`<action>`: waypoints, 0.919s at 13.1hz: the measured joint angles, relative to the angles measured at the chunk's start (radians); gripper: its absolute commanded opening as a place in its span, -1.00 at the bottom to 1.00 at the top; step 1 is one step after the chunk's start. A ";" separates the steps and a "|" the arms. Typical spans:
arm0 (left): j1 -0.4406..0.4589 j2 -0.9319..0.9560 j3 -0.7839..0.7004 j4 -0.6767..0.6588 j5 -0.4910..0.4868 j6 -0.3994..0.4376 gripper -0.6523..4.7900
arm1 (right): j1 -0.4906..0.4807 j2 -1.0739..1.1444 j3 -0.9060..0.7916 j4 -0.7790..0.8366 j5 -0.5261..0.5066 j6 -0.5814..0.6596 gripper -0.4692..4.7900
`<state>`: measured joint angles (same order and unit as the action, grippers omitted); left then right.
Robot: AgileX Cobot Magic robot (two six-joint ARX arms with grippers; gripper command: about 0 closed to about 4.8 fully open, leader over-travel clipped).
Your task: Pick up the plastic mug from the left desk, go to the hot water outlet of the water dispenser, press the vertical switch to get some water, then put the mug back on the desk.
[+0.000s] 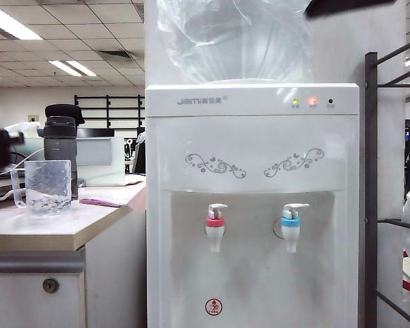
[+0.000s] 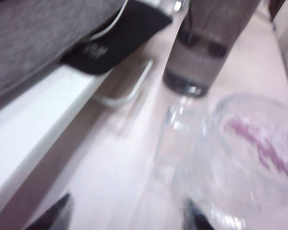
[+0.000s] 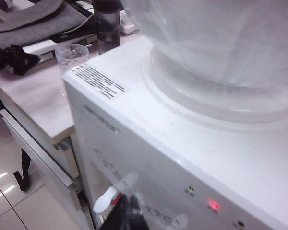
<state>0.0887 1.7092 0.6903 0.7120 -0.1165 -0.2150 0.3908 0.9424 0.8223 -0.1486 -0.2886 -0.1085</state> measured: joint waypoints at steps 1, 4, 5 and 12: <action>0.000 -0.071 -0.016 -0.077 0.000 0.000 -0.77 | 0.000 -0.046 0.000 -0.029 0.000 0.000 -0.83; 0.000 -0.514 -0.125 -0.280 0.063 -0.003 -0.78 | 0.000 -0.329 -0.014 -0.229 0.000 0.018 -0.83; -0.002 -0.626 -0.152 -0.321 0.076 -0.007 -0.78 | 0.000 -0.385 -0.040 -0.232 0.000 0.031 -0.83; -0.015 -1.439 -0.382 -0.798 0.180 -0.121 -0.78 | 0.001 -0.818 -0.542 -0.036 0.000 0.146 -0.83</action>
<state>0.0734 0.2703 0.3080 -0.0860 0.0635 -0.3363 0.3916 0.1242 0.2798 -0.1844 -0.2882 0.0372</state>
